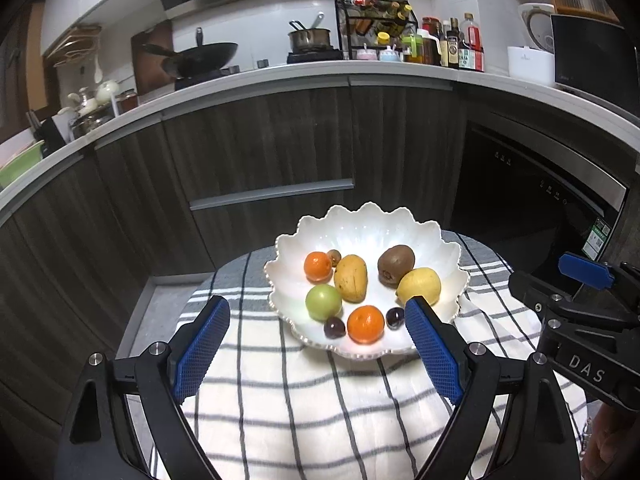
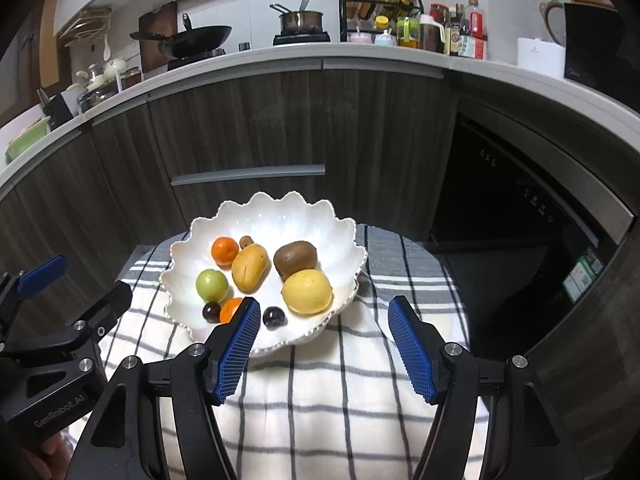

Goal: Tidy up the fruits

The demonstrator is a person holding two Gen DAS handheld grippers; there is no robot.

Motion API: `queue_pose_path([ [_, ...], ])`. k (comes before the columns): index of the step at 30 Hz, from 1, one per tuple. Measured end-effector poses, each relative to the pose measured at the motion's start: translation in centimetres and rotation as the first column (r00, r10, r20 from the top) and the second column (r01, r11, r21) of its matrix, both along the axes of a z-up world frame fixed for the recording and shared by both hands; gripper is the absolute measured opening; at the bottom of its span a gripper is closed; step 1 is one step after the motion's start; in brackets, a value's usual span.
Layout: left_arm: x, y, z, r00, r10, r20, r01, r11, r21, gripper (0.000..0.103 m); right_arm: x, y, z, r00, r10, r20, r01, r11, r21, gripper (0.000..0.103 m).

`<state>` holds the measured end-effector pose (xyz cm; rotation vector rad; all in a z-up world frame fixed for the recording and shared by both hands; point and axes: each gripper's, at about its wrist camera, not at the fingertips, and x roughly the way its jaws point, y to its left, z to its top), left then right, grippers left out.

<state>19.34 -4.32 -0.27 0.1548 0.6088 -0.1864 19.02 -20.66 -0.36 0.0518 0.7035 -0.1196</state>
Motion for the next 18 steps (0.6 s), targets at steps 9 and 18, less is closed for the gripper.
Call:
queue_pose_path([
  [9, -4.9, 1.9, 0.9, 0.999, 0.038, 0.010, -0.038, 0.999, -0.036, 0.090, -4.6, 1.2, 1.6, 0.999, 0.006, 0.039, -0.006, 1.000, -0.014, 0.067],
  [18, -9.1, 3.2, 1.7, 0.996, 0.081, 0.036, -0.080, 0.996, -0.033, 0.093, -8.5, 2.4, 2.5, 0.998, 0.012, 0.058, -0.012, 1.000, 0.001, 0.075],
])
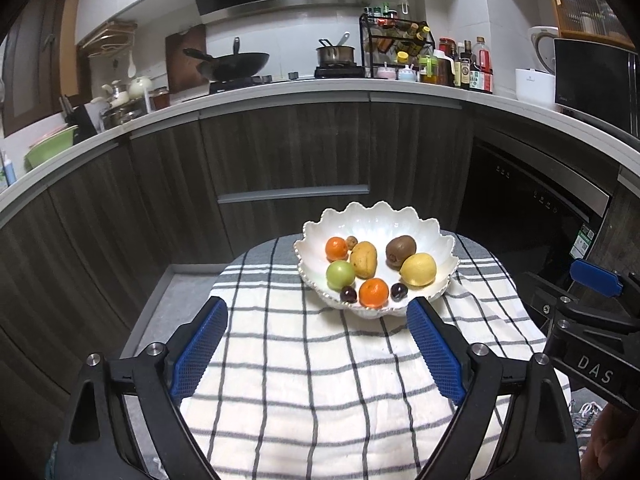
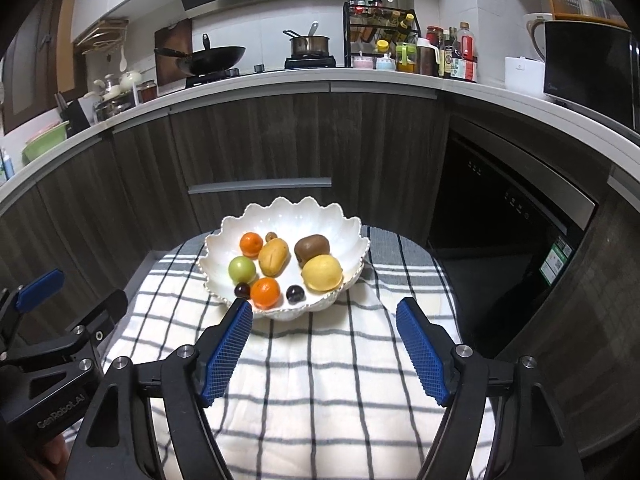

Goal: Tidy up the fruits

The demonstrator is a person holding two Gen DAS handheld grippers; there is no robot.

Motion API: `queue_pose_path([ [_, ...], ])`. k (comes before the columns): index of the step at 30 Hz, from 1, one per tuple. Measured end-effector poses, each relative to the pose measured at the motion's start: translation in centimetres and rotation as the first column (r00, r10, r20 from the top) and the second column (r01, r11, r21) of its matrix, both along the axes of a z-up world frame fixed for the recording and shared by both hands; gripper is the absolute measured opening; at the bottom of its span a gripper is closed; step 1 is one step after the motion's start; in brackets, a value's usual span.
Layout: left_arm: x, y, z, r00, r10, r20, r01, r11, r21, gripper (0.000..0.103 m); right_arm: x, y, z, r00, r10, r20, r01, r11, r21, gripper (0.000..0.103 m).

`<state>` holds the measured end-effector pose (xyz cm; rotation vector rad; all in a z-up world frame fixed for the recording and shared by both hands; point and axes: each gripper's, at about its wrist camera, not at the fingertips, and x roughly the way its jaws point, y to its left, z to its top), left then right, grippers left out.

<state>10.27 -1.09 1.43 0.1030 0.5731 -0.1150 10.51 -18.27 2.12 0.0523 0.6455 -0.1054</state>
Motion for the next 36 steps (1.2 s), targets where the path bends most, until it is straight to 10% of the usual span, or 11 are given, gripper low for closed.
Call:
queue_pose_path([
  [36, -11.0, 2.5, 0.7, 0.987, 0.134, 0.091, -0.135, 0.991, 0.005, 0.103, -10.4, 1.4, 0.6, 0.997, -0.007, 0.072, 0.007, 1.000, -0.004, 0.085],
])
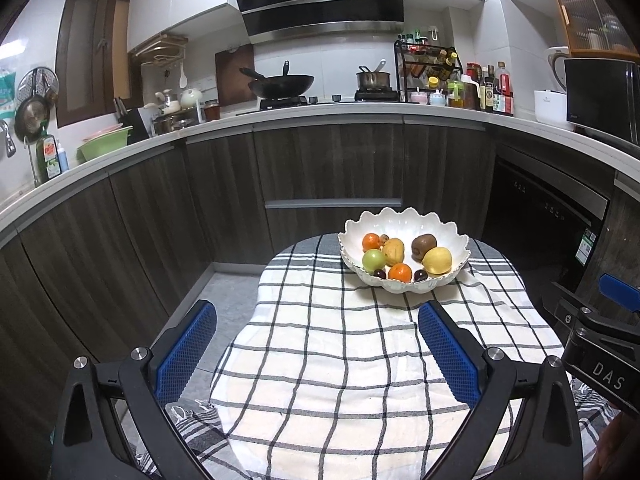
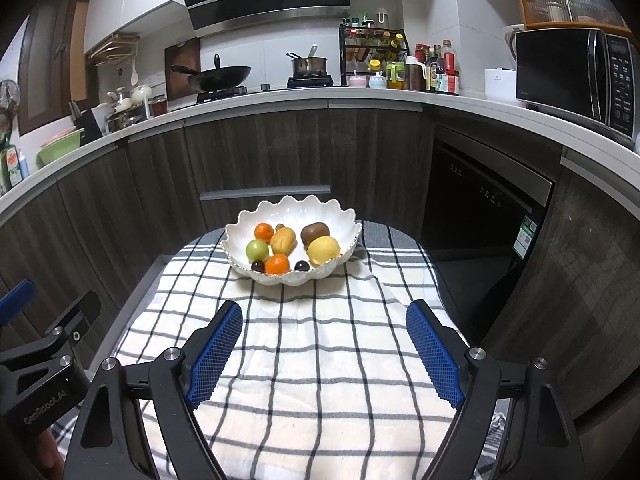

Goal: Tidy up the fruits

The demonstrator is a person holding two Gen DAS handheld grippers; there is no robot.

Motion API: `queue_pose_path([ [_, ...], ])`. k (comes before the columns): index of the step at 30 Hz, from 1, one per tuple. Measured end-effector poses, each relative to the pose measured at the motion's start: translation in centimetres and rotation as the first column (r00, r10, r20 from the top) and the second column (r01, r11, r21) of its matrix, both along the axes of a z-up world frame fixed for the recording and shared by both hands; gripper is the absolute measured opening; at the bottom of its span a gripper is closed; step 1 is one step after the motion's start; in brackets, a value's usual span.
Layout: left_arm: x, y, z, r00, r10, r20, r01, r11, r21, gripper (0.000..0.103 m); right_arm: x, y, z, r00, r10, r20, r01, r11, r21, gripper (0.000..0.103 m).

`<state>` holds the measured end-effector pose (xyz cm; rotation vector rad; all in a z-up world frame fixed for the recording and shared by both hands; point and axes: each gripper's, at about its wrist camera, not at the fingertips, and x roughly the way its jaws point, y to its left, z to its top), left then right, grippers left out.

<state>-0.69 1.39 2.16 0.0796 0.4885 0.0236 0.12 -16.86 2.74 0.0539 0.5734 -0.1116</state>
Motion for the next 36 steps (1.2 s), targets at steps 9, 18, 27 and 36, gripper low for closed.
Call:
queue_pose_path([
  [9, -0.07, -0.04, 0.02, 1.000, 0.001, 0.001, -0.001, 1.000, 0.000, 0.103, -0.31, 0.03, -0.01, 1.000, -0.002, 0.003, 0.002, 1.000, 0.000, 0.085],
  [18, -0.13, -0.11, 0.00, 1.000, 0.000, 0.002, 0.000, 1.000, 0.000, 0.103, -0.28, 0.00, -0.05, 1.000, -0.002, 0.002, 0.002, 1.000, 0.001, 0.085],
  [27, -0.21, -0.26, -0.11, 1.000, -0.003, -0.003, 0.003, 1.000, -0.001, 0.103, -0.49, 0.02, -0.02, 1.000, -0.002, 0.002, 0.002, 1.000, 0.002, 0.085],
  [36, -0.35, -0.49, -0.07, 1.000, -0.009, -0.005, 0.009, 1.000, -0.010, 0.103, -0.49, -0.02, -0.03, 1.000, -0.002, 0.001, 0.002, 1.000, 0.003, 0.085],
])
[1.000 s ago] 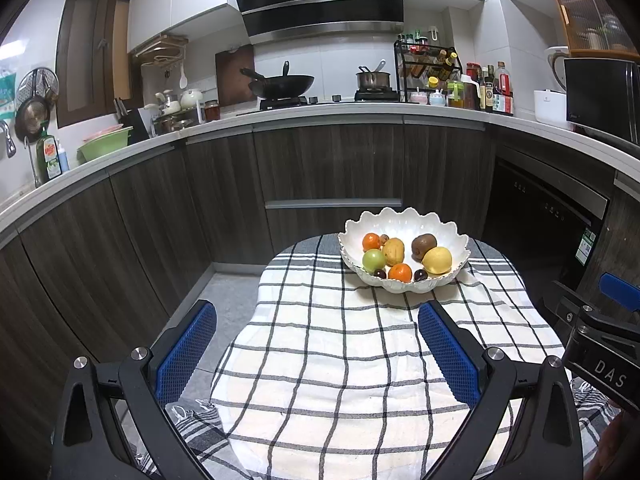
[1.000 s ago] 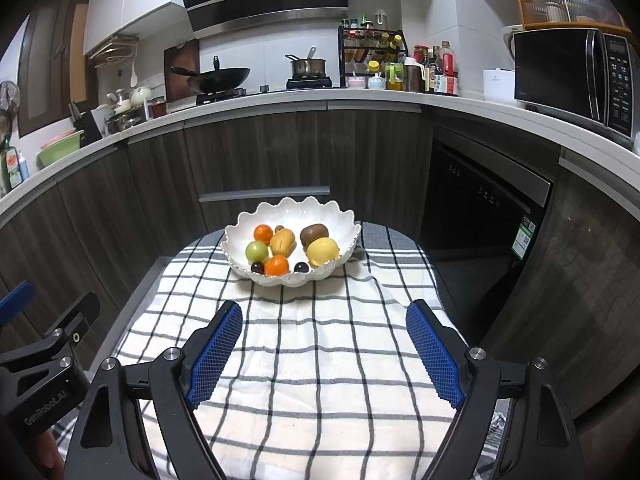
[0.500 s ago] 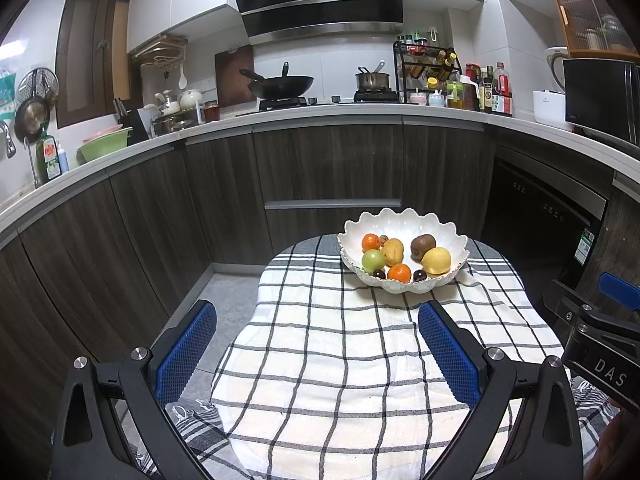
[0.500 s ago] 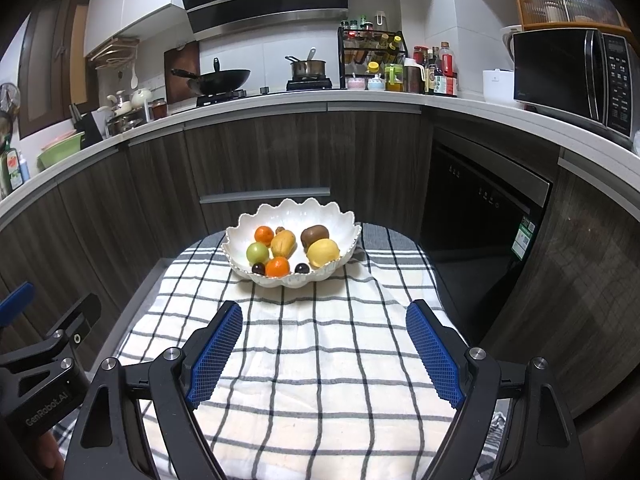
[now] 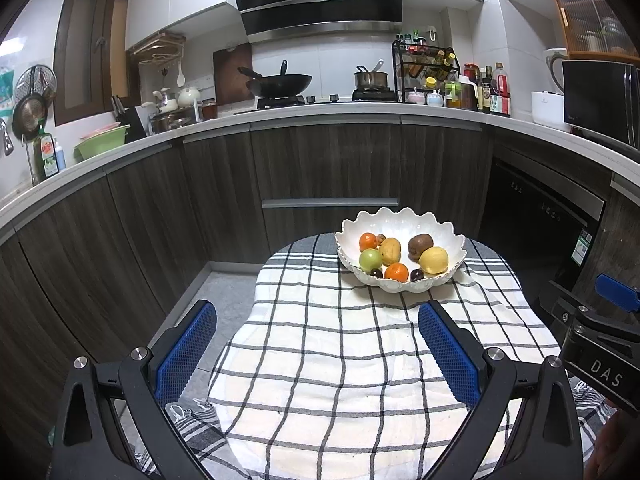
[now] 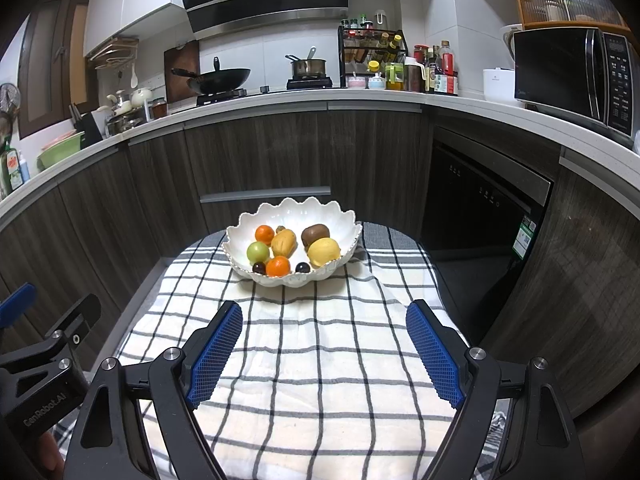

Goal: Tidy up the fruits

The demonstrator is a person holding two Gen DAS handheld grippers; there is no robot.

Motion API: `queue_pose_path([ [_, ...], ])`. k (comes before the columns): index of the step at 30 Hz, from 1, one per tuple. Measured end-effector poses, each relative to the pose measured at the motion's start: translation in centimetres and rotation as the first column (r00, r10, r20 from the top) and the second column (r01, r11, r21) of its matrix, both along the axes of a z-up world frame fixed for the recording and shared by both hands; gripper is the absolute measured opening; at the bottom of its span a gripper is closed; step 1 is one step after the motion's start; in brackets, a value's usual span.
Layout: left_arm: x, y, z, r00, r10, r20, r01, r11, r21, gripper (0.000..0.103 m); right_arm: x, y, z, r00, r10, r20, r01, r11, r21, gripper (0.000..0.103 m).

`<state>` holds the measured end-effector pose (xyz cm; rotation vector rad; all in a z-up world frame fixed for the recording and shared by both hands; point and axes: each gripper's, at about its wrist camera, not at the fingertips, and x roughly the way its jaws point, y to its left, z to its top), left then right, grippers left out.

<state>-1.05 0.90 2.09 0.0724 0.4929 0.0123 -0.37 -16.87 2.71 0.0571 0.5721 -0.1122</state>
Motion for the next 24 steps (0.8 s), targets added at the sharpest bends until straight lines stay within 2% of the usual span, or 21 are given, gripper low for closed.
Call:
queue_pose_path([
  [13, 0.43, 0.29, -0.15, 0.999, -0.012, -0.035, 0.012, 1.000, -0.024, 0.103, -0.20, 0.06, 0.11, 1.000, 0.001, -0.002, -0.001, 1.000, 0.002, 0.085],
  [24, 0.59, 0.33, -0.17, 0.999, -0.014, -0.038, 0.013, 1.000, -0.016, 0.103, -0.11, 0.06, 0.10, 1.000, -0.005, -0.008, 0.005, 1.000, 0.009, 0.085],
])
